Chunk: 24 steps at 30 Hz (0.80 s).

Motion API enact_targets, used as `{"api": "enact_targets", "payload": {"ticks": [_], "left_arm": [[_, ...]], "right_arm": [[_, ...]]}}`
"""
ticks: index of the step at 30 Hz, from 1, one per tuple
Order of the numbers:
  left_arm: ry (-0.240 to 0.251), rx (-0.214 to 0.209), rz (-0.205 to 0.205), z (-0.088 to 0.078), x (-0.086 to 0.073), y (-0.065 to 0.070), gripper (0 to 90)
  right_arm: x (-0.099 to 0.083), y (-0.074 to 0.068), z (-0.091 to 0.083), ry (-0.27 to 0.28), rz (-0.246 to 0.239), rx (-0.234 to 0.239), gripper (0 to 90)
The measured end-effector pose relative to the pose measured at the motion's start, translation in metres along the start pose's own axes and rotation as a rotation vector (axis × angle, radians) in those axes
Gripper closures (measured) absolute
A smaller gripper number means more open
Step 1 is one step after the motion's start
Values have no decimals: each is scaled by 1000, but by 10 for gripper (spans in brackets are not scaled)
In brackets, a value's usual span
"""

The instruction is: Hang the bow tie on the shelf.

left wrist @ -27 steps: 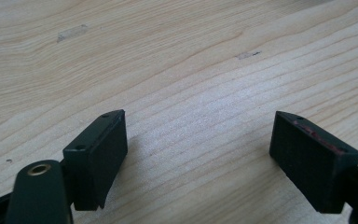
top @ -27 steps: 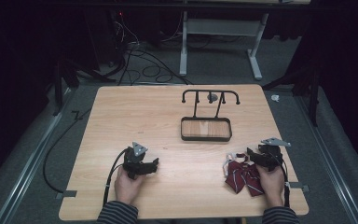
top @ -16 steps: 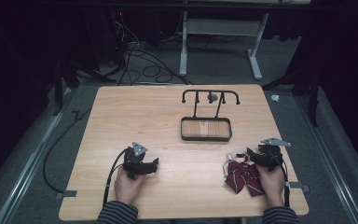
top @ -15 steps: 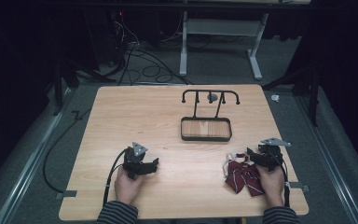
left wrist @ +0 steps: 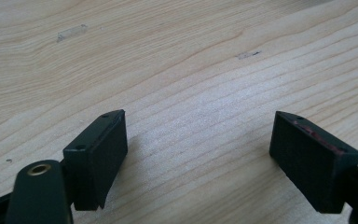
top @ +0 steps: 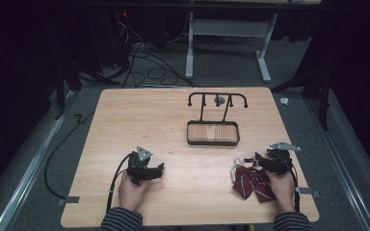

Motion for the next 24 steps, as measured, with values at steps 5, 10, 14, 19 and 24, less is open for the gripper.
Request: {"api": "enact_targets", "payload": {"ticks": [5,10,14,19,24], "left_arm": [[0,0,0,0,0,0,195],[0,0,0,0,0,0,195],[0,0,0,0,0,0,194],[0,0,0,0,0,0,195],[0,0,0,0,0,0,195]], "right_arm": [[0,0,0,0,-1,0,471],[0,1,0,2,4,1,504],[0,3,-4,9,22,11,527],[2,2,-9,27,17,21,554],[4,1,-15,45,23,30,566]]}}
Point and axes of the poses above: each handheld gripper's, and its own axes: z roughly forward along the jaws, x roughly out of its top, y roughly to its right, the point moved 5 cm from there along z, roughly forward along the jaws, and after that the axes turned 10 degrees about -z, right-handed, at the moved point
